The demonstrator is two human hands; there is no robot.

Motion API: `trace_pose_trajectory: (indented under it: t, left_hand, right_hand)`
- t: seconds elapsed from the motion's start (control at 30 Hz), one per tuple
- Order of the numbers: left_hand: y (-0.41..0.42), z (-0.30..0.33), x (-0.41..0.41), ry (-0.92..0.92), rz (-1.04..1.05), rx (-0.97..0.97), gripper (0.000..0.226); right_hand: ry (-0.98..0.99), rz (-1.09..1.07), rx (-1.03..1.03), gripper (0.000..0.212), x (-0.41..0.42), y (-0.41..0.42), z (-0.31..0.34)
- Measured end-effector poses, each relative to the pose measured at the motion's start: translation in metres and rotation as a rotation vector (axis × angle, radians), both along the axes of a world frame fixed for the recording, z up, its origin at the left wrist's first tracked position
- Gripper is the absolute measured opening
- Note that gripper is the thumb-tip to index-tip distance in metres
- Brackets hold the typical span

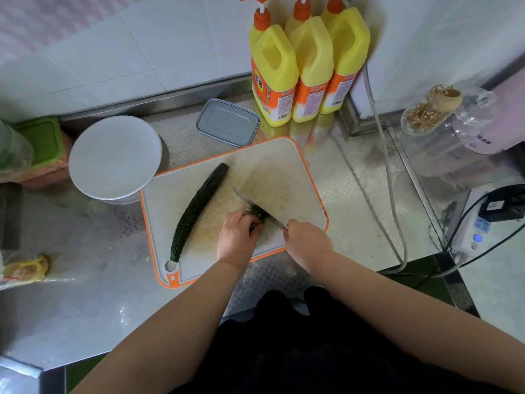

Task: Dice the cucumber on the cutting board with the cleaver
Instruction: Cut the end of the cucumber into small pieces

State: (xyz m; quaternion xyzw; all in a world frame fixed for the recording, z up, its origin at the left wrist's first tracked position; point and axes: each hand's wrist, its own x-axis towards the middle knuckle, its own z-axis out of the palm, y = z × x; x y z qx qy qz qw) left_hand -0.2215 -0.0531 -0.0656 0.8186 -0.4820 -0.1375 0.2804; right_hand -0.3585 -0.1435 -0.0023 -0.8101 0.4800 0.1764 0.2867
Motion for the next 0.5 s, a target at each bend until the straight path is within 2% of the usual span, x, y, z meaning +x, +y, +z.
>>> trace_pose_trajectory:
  t: [0.13, 0.2, 0.37, 0.5]
  left_hand:
    - [0.001, -0.002, -0.001, -0.041, -0.017, -0.024, 0.008]
    - [0.001, -0.001, -0.001, -0.069, -0.034, -0.008, 0.008]
    - [0.004, 0.003, -0.001, -0.076, -0.026, 0.033, 0.012]
    - [0.008, 0.007, -0.001, -0.074, -0.018, -0.016, 0.013]
  right_hand:
    - [-0.088, -0.197, 0.186, 0.031, -0.004, -0.019, -0.001]
    - [-0.102, -0.214, 0.213, 0.034, -0.006, -0.022, 0.001]
    - [-0.117, -0.14, 0.052, 0.033, -0.011, -0.009, 0.008]
    - [-0.116, -0.054, -0.024, 0.034, -0.01, -0.003, 0.013]
